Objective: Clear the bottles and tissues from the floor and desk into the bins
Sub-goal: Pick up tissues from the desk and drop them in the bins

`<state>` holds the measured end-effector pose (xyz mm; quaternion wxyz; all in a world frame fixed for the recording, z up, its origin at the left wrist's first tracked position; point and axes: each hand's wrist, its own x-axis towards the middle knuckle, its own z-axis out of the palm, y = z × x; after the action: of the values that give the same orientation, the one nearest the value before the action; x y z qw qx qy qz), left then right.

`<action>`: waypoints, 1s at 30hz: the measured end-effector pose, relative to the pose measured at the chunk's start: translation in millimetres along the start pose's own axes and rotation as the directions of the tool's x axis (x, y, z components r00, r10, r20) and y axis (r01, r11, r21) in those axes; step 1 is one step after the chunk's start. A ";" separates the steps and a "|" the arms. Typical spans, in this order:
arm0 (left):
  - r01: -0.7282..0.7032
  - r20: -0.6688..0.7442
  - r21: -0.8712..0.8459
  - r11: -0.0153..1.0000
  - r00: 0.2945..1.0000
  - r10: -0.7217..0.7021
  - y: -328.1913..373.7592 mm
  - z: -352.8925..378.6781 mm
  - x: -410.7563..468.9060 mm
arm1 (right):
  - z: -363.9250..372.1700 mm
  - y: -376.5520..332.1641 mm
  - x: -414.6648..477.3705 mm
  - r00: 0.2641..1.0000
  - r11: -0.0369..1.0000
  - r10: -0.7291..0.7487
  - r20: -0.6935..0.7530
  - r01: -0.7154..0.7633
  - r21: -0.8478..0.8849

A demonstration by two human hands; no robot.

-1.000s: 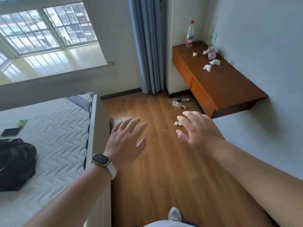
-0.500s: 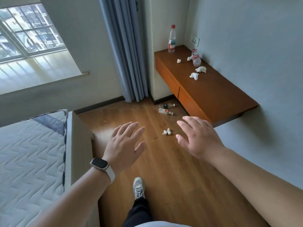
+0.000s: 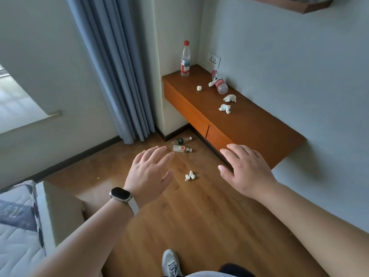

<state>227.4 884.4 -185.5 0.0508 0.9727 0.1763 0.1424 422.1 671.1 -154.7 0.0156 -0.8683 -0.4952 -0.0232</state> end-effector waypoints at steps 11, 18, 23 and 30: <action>-0.077 0.040 -0.047 0.996 0.996 0.079 -24.9 15.1 88.5 | -3.0 22.8 61.4 0.989 0.989 0.145 0.007 -0.145 -0.038; -0.082 0.083 -0.029 0.996 0.993 0.084 -25.8 32.9 154.9 | 13.6 61.8 115.1 0.986 0.986 0.164 0.010 -0.164 0.013; -0.058 0.085 0.000 0.998 0.995 0.058 -22.4 58.7 224.0 | 38.5 112.5 180.5 0.988 0.987 0.151 0.038 -0.152 0.044; 0.001 0.160 -0.009 1.000 0.987 0.001 4.0 112.5 333.9 | 60.6 206.7 273.7 0.989 0.989 0.118 0.086 -0.125 0.080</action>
<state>561.4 994.5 -205.8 0.0691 0.9807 0.1709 0.0648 740.7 804.1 -200.8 0.0339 -0.8956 -0.4423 0.0344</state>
